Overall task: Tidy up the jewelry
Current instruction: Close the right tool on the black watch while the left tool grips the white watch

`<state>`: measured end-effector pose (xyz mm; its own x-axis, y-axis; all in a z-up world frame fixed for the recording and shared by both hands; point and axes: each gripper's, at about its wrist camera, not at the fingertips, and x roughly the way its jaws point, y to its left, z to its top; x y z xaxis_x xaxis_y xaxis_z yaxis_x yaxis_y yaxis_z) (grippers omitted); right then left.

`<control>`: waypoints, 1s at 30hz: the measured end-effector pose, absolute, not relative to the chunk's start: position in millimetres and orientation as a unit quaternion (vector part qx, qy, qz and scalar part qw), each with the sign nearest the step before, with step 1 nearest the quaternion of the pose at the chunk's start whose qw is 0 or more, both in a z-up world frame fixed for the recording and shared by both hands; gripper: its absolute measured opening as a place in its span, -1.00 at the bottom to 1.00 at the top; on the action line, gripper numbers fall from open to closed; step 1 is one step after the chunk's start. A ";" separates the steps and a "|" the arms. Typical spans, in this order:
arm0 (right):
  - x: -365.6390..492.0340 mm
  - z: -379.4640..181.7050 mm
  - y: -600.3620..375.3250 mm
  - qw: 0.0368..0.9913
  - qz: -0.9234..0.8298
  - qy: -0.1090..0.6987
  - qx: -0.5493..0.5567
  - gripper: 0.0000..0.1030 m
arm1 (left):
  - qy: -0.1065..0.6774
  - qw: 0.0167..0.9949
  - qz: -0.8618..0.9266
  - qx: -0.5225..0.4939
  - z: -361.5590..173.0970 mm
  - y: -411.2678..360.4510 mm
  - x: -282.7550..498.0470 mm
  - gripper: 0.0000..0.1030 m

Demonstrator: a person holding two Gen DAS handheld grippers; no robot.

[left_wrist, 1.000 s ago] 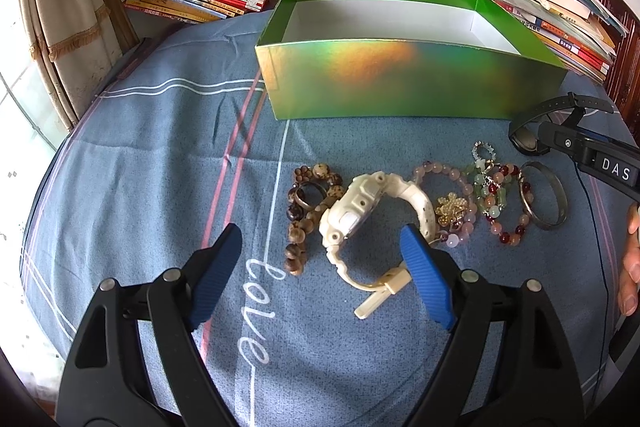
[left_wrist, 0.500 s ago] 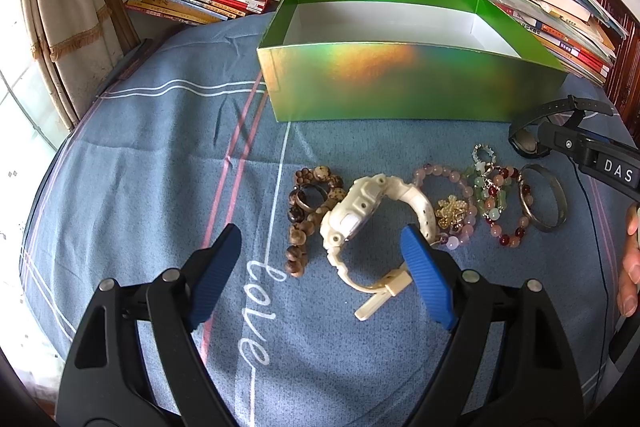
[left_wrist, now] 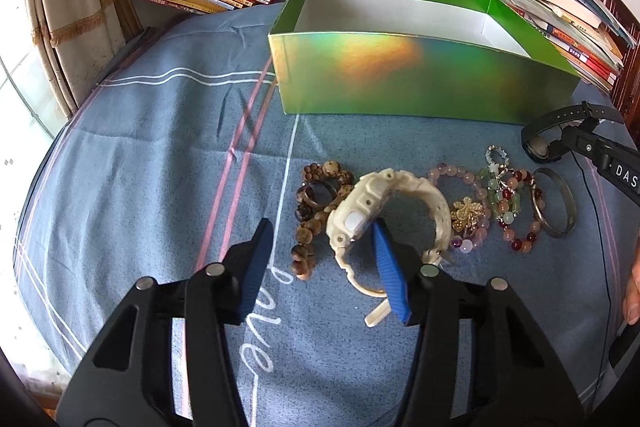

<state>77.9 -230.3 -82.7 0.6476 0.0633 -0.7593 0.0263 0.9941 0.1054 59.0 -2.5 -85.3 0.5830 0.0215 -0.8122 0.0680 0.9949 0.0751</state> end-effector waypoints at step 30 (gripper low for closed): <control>82.2 -87.6 -223.7 0.910 -0.005 0.414 0.030 -0.58 | 0.469 0.882 -0.038 0.035 -93.3 -2.0 64.2 -0.23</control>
<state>82.2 -223.7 -87.6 0.6564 0.0161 -0.7542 0.0328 0.9982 0.0499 64.2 -2.0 -93.3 0.5575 -0.0341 -0.8295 0.0992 0.9947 0.0257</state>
